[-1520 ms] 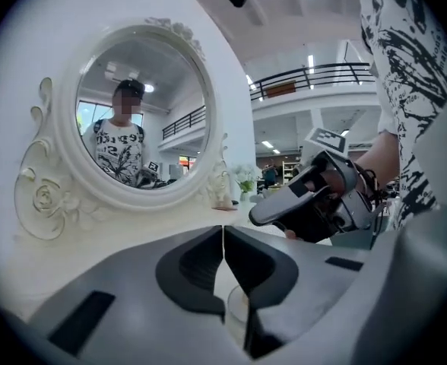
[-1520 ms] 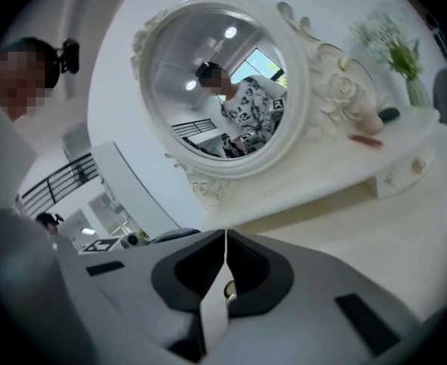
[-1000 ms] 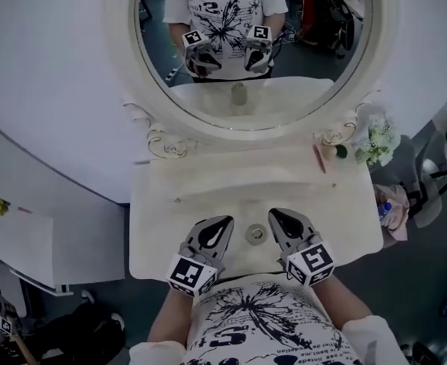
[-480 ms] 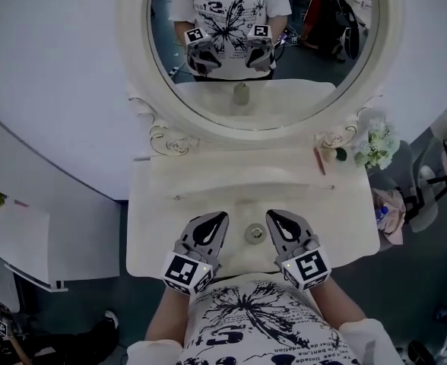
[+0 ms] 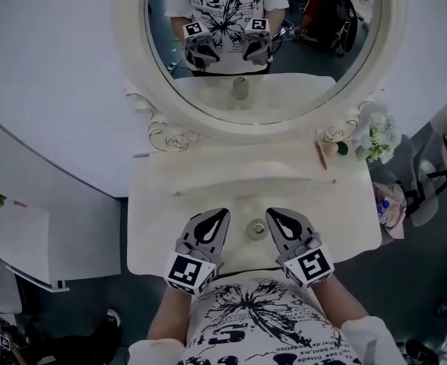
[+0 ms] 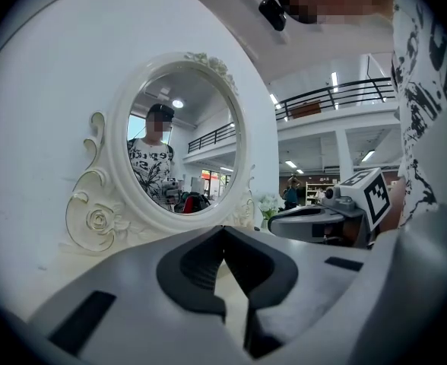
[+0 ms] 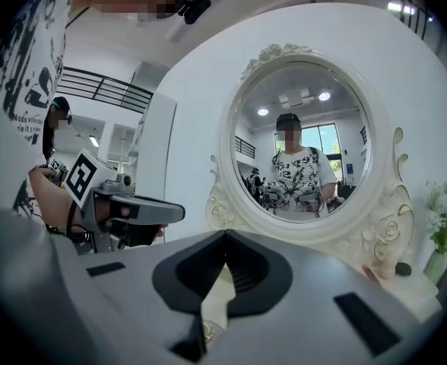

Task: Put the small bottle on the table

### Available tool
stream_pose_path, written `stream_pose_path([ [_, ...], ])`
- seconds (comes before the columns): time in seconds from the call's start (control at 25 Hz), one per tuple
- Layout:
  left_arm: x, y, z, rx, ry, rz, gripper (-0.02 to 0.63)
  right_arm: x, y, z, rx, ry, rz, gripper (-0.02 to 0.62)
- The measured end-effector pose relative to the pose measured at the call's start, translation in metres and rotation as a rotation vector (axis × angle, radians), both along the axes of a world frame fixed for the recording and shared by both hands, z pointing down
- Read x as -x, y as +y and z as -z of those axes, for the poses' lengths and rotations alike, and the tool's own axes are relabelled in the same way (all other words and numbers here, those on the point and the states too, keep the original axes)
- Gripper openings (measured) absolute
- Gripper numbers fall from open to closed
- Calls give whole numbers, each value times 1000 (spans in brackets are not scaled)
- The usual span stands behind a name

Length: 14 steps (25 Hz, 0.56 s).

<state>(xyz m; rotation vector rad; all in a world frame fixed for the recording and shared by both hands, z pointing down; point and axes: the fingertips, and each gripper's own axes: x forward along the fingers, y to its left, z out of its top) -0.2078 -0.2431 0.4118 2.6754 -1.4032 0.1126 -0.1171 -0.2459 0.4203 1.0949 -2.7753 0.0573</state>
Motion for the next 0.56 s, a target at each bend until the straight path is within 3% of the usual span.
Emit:
stream_pose_path([
  [0.56,-10,-1,7,-17,-31,-3,20,-4,2,-2,7,-12,3,17],
])
